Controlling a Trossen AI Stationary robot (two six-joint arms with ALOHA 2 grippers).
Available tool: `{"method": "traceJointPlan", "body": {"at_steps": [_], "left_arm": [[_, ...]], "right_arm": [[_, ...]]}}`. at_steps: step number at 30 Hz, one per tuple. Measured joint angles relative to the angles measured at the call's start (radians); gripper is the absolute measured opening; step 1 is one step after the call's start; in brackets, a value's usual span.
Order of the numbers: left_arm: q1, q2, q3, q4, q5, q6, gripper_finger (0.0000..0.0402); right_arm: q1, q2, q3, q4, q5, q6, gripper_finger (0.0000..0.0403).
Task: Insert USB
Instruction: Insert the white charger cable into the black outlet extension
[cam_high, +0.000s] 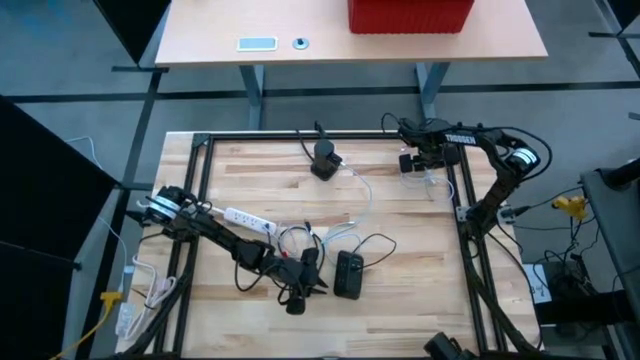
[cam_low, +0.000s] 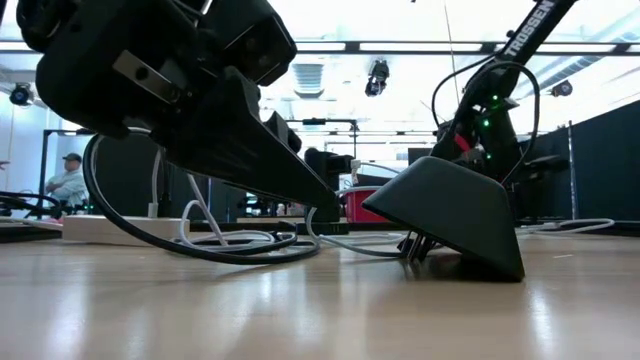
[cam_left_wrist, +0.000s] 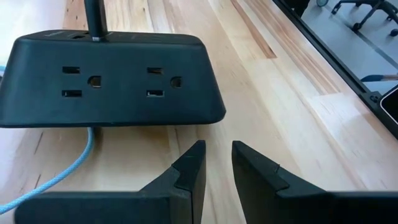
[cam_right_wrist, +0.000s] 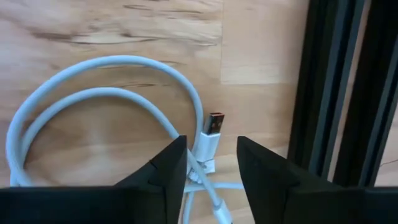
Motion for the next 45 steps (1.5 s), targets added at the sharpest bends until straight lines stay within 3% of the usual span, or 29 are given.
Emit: {"method": "traceJointPlan", "body": {"at_steps": [5,14,21,24,30,35,45], "left_arm": [[-0.003,0.0,0.0,-0.002,0.0,-0.01,0.0066],[-0.018,0.001,0.0,-0.009,0.0,-0.014,0.0066],[-0.019,0.001,0.0,-0.012,0.0,-0.014,0.0066],[-0.019,0.001,0.0,-0.012,0.0,-0.014,0.0066],[-0.019,0.001,0.0,-0.012,0.0,-0.014,0.0066],[-0.019,0.001,0.0,-0.011,-0.002,-0.014,0.0066],[-0.018,0.001,0.0,-0.01,-0.055,-0.007,0.0066]], "right_arm": [[0.001,-0.001,-0.002,0.008,-0.002,0.004,0.0093],[0.001,0.01,-0.002,0.028,0.004,0.067,0.0082],[0.02,0.076,-0.003,0.03,0.082,0.14,0.0082],[0.02,0.11,0.002,0.025,0.066,0.158,0.0078],[0.036,0.119,0.0,0.029,0.055,0.13,0.0029],[0.068,0.042,0.014,-0.031,-0.032,0.056,0.0012],[0.226,-0.304,0.038,-0.091,0.048,-0.156,0.0009]]}}
